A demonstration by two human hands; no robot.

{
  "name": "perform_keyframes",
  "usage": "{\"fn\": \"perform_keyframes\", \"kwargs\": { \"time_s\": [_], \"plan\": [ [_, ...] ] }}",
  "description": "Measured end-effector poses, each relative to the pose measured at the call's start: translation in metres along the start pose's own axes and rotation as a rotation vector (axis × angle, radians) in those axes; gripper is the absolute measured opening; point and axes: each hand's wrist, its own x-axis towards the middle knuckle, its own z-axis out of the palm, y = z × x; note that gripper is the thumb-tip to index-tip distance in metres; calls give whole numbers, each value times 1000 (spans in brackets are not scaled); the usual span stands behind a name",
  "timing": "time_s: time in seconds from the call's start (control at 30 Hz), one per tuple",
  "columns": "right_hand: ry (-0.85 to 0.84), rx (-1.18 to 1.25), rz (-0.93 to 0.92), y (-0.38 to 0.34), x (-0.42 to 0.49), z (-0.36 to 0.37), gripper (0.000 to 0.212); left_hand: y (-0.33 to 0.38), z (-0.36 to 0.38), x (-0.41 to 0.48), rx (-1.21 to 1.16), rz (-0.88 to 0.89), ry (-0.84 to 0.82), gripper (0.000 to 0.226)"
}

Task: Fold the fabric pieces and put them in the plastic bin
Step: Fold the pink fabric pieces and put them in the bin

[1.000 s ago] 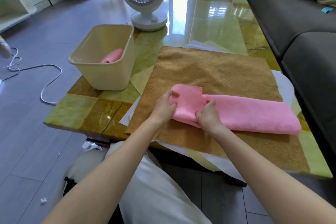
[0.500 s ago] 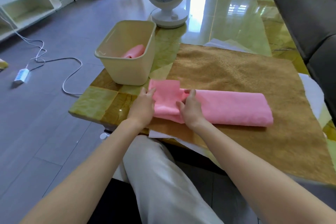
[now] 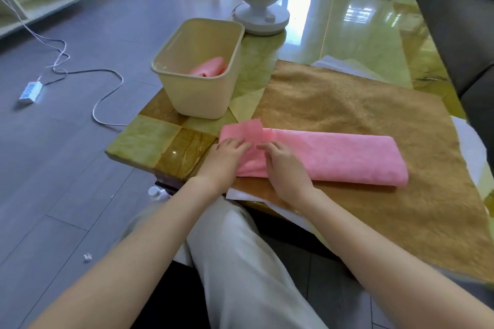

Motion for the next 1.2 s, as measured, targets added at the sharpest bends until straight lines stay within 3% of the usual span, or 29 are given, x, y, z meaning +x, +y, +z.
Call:
{"fn": "perform_keyframes", "kwargs": {
  "time_s": [0.1, 0.23, 0.43, 0.57, 0.73, 0.87, 0.97, 1.2],
  "plan": [
    [-72, -40, 76, 10, -7, -8, 28, 2, -1, 2, -9, 15, -21, 53],
    [-24, -7, 181, 17, -9, -19, 27, 5, -2, -2, -101, -33, 91, 24],
    [-113, -5, 244, 0, -5, -15, 41, 14, 0, -4, -161, -43, 105, 19],
    [-120, -5, 269, -2, -9, -11, 28, 12, 0, -1, -202, -51, 84, 31],
    [-103, -44, 232, 5, -15, -14, 21, 16, 0, 3, -123, -82, -75, 51],
    [-164, -168, 152, 29, -20, -26, 36, 29, -3, 10, -139, -56, 4, 50],
    [-208, -271, 216, 61, -21, -48, 44, 49, -1, 21, -178, 3, 44, 46],
    [-284, -391, 378, 123, -18, -99, 58, 119, 16, 56, -126, 142, -106, 46]
  ]
}}
